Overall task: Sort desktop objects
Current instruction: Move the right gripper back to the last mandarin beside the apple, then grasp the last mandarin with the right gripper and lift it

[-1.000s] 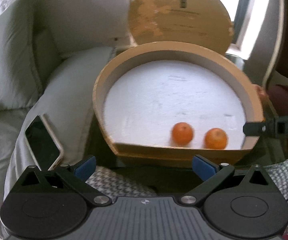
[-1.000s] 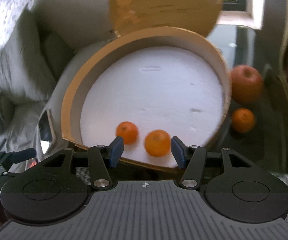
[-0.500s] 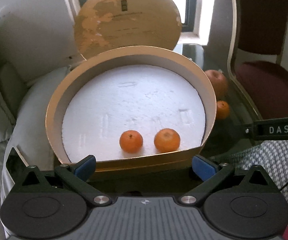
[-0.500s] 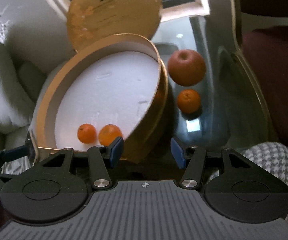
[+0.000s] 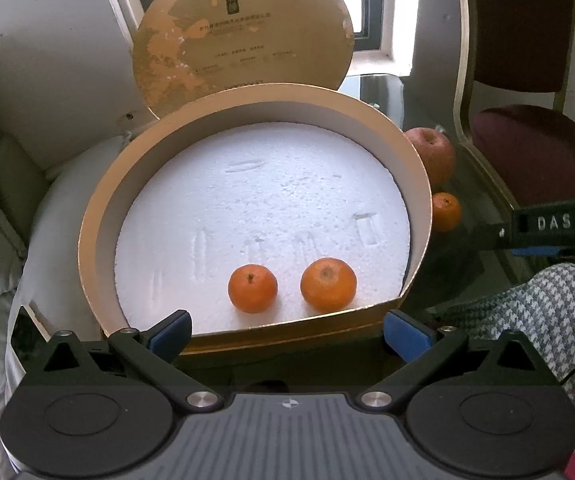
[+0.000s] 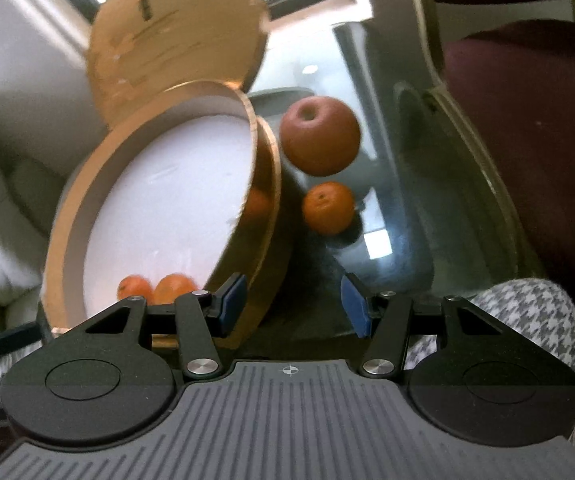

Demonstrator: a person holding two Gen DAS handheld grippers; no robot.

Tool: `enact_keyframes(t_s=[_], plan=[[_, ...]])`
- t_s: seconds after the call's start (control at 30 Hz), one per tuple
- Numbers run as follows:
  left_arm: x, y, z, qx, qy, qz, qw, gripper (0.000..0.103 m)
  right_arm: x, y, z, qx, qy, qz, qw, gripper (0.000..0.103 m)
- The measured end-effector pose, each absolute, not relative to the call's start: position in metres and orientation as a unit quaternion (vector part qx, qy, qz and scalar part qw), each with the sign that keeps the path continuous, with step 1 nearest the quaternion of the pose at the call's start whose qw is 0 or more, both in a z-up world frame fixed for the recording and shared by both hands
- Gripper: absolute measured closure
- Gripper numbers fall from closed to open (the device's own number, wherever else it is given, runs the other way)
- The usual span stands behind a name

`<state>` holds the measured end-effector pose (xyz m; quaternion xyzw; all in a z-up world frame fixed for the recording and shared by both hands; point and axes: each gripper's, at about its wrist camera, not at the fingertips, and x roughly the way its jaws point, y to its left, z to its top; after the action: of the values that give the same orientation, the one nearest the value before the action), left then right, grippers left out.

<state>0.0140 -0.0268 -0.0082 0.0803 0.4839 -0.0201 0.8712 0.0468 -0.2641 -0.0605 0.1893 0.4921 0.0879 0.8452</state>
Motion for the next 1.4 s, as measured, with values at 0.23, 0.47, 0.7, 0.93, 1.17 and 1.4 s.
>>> enact_keyframes(t_s=[0.23,0.47,0.7,0.93,1.17,1.4], plan=[[0.026,-0.021,-0.016,0.070,0.495,-0.011,0.866,0.001,0.085,-0.271,-0.076,0.205,0.490,0.050,0.846,0.045],[0.034,-0.010,-0.024,0.060,0.508,0.001,0.859,0.001,0.121,-0.270,-0.094,0.220,0.501,0.020,0.837,0.045],[0.036,-0.002,-0.026,0.046,0.511,0.002,0.858,0.001,0.140,-0.262,-0.108,0.224,0.519,0.009,0.825,0.046],[0.035,0.006,-0.028,0.040,0.514,0.008,0.857,0.001,0.149,-0.255,-0.117,0.232,0.532,-0.012,0.814,0.048],[0.030,0.010,-0.023,0.038,0.509,0.011,0.860,0.001,0.148,-0.263,-0.122,0.253,0.536,-0.020,0.805,0.058],[0.020,0.014,-0.017,0.038,0.502,0.016,0.864,0.001,0.133,-0.265,-0.119,0.262,0.533,-0.022,0.804,0.059]])
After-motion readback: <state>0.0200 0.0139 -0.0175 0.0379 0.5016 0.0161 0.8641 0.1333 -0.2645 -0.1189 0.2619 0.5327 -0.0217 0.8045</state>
